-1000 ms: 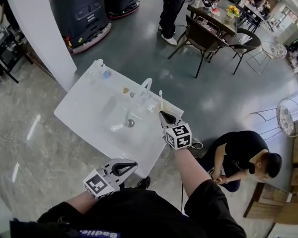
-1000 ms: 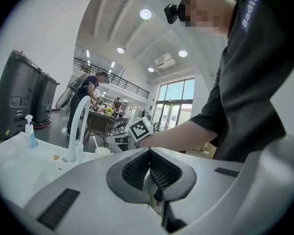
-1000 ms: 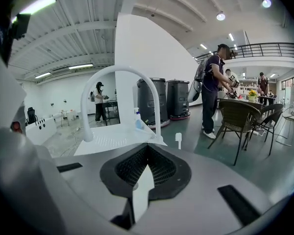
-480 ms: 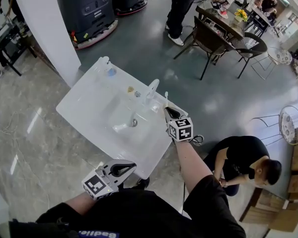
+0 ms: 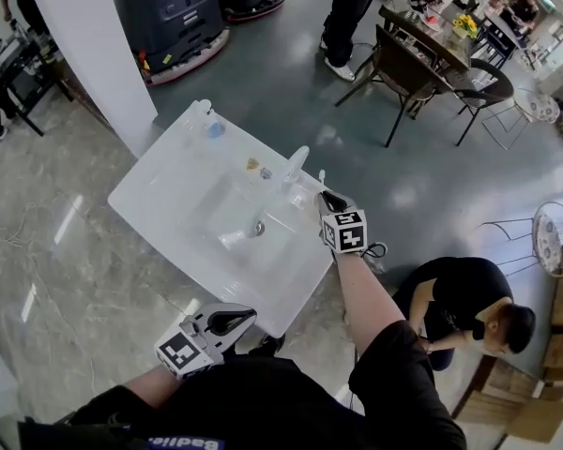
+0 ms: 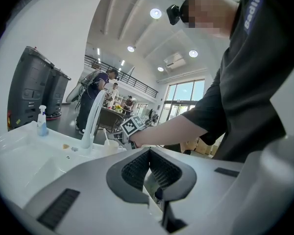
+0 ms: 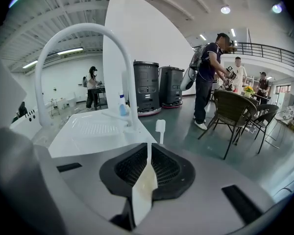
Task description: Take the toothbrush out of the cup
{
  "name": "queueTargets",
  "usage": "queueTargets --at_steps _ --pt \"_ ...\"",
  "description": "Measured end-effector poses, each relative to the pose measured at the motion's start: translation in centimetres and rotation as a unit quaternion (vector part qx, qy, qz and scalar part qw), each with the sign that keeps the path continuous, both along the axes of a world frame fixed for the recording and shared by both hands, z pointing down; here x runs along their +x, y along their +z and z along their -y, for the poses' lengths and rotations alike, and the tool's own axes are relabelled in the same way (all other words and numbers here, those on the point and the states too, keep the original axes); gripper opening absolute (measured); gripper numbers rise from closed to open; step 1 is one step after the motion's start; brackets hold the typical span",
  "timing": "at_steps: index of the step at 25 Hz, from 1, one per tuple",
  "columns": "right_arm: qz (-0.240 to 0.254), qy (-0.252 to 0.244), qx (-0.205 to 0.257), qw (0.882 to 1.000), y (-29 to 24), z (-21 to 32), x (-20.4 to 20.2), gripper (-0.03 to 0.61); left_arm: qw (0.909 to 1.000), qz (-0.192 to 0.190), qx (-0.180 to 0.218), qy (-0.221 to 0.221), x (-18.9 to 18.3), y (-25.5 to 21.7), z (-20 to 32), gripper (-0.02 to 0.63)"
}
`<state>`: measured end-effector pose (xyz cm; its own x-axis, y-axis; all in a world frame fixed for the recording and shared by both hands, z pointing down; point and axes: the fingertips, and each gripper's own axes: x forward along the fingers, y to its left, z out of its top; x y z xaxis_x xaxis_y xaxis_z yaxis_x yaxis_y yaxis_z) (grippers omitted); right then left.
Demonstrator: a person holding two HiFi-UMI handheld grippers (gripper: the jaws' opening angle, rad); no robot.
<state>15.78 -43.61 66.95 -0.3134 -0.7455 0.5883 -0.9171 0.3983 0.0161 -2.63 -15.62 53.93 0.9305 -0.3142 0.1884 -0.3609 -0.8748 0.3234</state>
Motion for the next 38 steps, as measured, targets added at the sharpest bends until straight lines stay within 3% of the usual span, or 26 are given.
queueTargets --at_steps 14,23,28,38 --pt "-0.033 0.006 -0.012 0.999 2.0 2.9 0.8 0.109 0.9998 0.010 -0.013 -0.014 -0.8 1.1 0.1 0.009" --pt "-0.047 0.009 -0.009 0.999 2.2 4.0 0.8 0.106 0.9995 0.010 -0.020 -0.023 -1.0 1.2 0.4 0.009" --pt "-0.054 0.009 -0.009 0.998 2.3 3.9 1.0 0.045 0.9994 0.013 -0.022 -0.023 -1.1 1.4 0.4 0.009" --pt "-0.040 0.009 0.001 0.999 1.2 3.9 1.2 0.021 0.9995 0.012 -0.019 -0.021 -1.1 1.4 0.2 0.009"
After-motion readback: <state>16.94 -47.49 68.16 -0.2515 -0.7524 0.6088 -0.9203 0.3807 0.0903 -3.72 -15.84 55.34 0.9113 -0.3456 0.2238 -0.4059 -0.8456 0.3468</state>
